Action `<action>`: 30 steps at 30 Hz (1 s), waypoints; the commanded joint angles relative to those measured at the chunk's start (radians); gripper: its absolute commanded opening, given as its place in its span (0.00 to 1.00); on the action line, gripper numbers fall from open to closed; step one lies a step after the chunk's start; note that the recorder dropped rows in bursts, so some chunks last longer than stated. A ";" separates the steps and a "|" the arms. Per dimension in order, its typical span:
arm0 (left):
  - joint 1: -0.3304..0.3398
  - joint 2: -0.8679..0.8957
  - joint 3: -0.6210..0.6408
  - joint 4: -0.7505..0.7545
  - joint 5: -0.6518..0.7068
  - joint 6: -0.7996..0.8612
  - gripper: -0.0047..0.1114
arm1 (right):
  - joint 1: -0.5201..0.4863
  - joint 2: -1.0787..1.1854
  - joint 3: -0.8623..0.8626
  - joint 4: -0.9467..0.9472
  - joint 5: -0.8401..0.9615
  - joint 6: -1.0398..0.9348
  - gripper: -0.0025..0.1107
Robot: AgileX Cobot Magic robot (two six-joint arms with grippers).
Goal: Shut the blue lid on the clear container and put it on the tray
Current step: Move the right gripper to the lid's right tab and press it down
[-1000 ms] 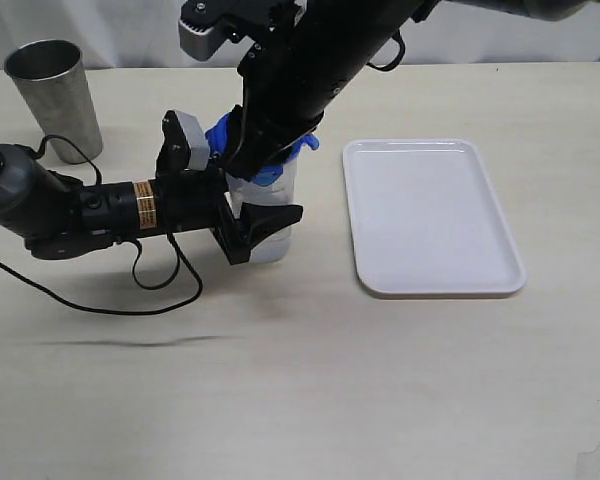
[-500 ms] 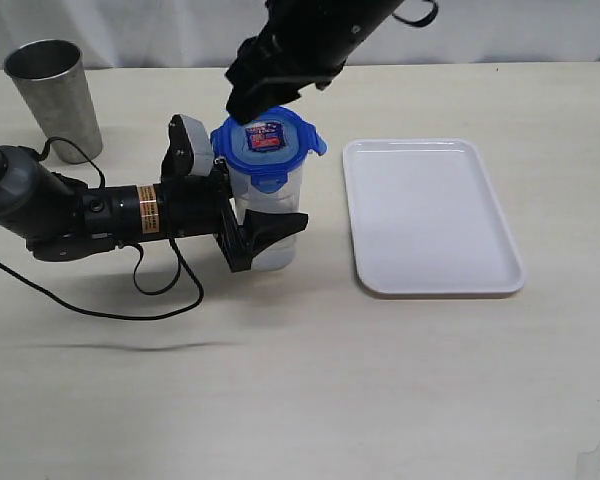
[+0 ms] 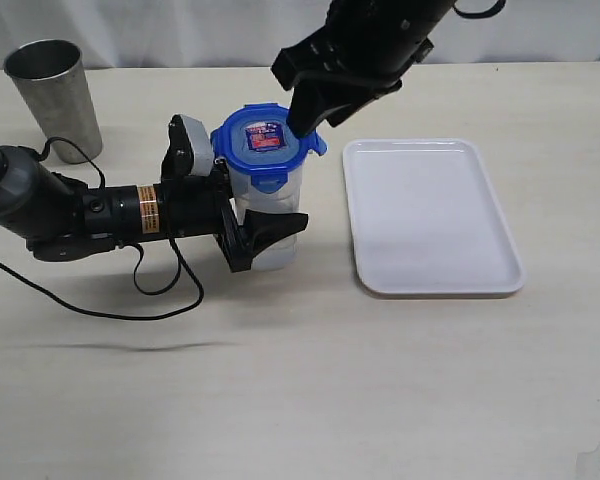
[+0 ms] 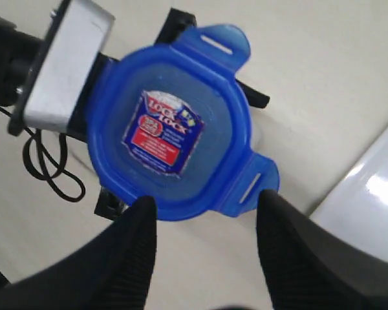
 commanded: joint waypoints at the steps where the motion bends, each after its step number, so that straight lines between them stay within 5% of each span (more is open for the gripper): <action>1: -0.009 -0.004 0.005 -0.004 -0.025 -0.009 0.04 | -0.006 0.006 0.053 -0.012 -0.076 0.012 0.43; 14: -0.009 -0.004 0.005 -0.002 -0.023 -0.009 0.04 | -0.006 0.113 0.072 0.073 -0.108 -0.002 0.43; 20: -0.009 -0.004 0.005 -0.002 -0.023 -0.009 0.04 | -0.006 0.192 0.093 0.302 -0.045 -0.124 0.43; 23: -0.009 -0.004 0.005 0.006 -0.023 -0.006 0.04 | -0.009 0.214 0.100 0.315 -0.045 -0.154 0.33; 30: -0.009 -0.004 0.005 0.019 -0.024 0.110 0.04 | -0.029 0.202 0.100 0.260 -0.018 -0.185 0.37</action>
